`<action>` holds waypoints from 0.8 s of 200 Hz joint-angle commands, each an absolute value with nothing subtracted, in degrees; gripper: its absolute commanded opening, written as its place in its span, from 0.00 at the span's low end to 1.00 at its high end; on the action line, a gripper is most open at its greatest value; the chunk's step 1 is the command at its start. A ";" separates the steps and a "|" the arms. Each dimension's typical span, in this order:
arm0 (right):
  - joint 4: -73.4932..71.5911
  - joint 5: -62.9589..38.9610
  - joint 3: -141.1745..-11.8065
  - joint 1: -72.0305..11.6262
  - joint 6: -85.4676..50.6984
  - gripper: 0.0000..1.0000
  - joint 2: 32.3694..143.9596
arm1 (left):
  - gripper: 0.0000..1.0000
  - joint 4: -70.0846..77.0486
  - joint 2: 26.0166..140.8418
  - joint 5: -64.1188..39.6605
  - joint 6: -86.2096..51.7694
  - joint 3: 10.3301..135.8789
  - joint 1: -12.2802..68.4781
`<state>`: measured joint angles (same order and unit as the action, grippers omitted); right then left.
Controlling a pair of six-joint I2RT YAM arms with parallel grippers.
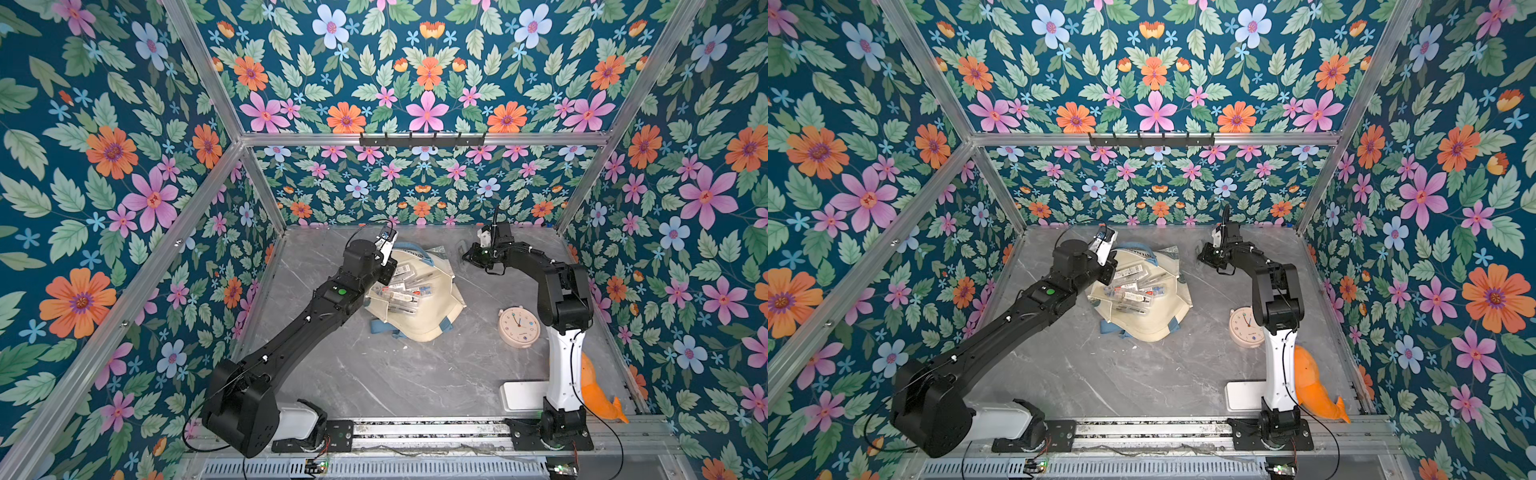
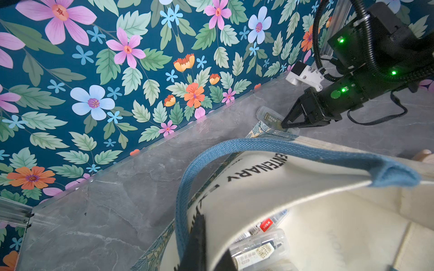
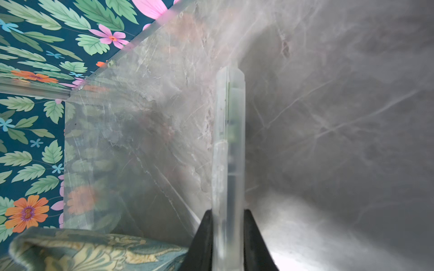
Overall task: Take out the compass set from the canvas bag
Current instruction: Place the compass set at the center of the board.
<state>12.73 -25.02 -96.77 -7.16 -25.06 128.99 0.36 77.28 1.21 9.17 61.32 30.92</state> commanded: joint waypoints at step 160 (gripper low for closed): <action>31.60 -3.02 -107.52 -9.67 -25.66 0.70 134.50 | 0.00 2.13 76.00 1.14 9.37 61.08 30.85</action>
<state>21.10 -15.57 -101.14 -7.90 -22.44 130.82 -0.03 76.40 1.17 9.32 60.99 30.92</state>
